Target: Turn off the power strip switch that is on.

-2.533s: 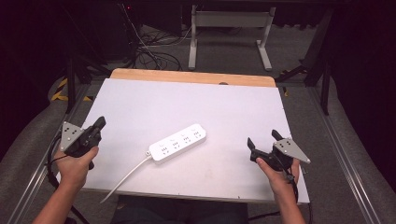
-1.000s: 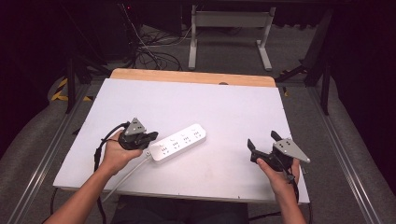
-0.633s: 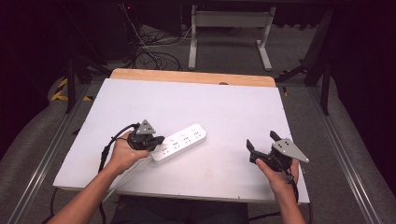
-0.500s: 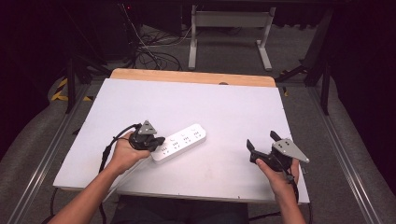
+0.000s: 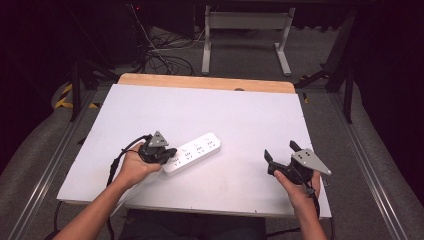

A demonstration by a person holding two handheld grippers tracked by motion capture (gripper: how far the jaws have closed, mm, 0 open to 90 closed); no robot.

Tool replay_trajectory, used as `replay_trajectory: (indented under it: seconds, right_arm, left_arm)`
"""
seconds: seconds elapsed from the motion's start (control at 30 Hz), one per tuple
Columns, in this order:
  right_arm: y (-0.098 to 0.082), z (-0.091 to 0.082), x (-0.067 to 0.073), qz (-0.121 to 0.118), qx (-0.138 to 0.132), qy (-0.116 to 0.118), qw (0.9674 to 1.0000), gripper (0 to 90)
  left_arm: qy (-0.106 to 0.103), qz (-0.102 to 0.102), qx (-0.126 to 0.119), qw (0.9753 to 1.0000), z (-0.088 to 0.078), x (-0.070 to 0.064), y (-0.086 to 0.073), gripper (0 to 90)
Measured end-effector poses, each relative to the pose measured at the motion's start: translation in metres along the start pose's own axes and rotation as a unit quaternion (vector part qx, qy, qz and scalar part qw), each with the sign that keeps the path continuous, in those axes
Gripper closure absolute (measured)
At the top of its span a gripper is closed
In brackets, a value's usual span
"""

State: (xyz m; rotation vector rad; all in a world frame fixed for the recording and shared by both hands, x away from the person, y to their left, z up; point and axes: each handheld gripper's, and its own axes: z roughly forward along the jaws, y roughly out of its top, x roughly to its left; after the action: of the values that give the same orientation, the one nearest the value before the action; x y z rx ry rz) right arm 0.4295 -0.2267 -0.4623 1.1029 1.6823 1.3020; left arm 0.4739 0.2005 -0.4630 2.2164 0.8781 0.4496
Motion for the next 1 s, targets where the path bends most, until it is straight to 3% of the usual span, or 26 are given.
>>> replay_trajectory:
  seconds: [0.1, 0.63, 0.67, 0.77, 0.87, 1.0]
  right_arm:
    - [0.0009, -0.0009, 0.0011, -0.003, -0.003, 0.001, 1.0, 8.6]
    - [0.0003, -0.0016, 0.0012, 0.0, -0.002, 0.001, 1.0, 8.7]
    - [0.0001, -0.0013, 0.0012, -0.002, -0.001, 0.0, 1.0, 8.8]
    - [-0.0002, -0.0015, 0.0006, 0.0, 0.0, -0.001, 1.0, 8.8]
    - [-0.0002, -0.0017, 0.0002, 0.001, -0.001, -0.001, 1.0, 8.8]
    - [-0.0007, -0.0006, -0.0005, 0.001, 0.0, 0.0, 1.0, 8.8]
  left_arm:
    - [0.0, -0.007, 0.002, 1.0, 0.0011, -0.0013, 0.0002, 90.0]
    - [0.002, -0.001, 0.005, 1.0, 0.0015, -0.0015, 0.0006, 90.0]
    - [-0.007, -0.013, 0.005, 0.9999, 0.001, 0.0011, 0.0004, 90.0]
    - [-0.013, -0.021, 0.003, 0.9997, 0.001, 0.0034, 0.0006, 90.0]
    - [-0.013, -0.019, 0.003, 0.9997, 0.0009, 0.0033, 0.0006, 90.0]
    - [-0.014, -0.043, -0.003, 0.999, -0.001, 0.0058, 0.0016, 90.0]
